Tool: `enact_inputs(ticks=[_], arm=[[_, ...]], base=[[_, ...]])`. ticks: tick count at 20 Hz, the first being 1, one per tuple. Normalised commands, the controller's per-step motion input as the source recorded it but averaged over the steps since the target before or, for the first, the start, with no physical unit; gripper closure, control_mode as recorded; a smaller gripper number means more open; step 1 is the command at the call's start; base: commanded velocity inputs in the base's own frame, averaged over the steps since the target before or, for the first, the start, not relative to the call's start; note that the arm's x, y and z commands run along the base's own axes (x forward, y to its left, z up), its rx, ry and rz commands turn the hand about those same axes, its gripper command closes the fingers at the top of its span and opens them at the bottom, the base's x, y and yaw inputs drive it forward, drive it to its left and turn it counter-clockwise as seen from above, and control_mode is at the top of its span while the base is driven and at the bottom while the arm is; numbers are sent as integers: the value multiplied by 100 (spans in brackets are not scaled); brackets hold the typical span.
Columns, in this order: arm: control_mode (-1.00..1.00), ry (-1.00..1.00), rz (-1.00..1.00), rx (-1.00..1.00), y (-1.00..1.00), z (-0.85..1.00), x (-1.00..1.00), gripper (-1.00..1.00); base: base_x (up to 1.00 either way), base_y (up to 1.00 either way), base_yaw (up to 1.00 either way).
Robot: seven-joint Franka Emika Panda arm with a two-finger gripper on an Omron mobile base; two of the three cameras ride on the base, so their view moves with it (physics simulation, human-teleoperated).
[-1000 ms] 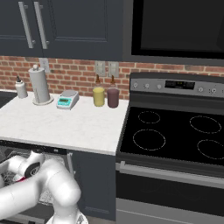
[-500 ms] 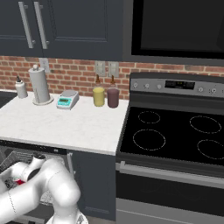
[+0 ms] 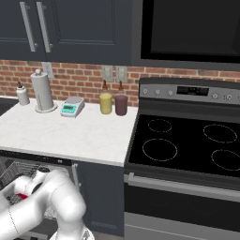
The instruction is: Pick up the cup and bowl from the counter, place them in the dishwasher, and close the dishwasher door.
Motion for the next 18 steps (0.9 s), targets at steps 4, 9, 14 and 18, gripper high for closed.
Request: enact_inputs(ticks=[4, 9, 14, 18], arm=[[-100, 0, 0, -1, 3, -42, 13, 100], [-100, 0, 0, -2, 0, -40, 6, 100], [-100, 0, 0, 0, 3, 0, 0, -100], [-100, 0, 0, 0, 1, 3, 0, -100]], base=[[0, 0, 0], [0, 0, 0], [0, 0, 0], [0, 0, 0]])
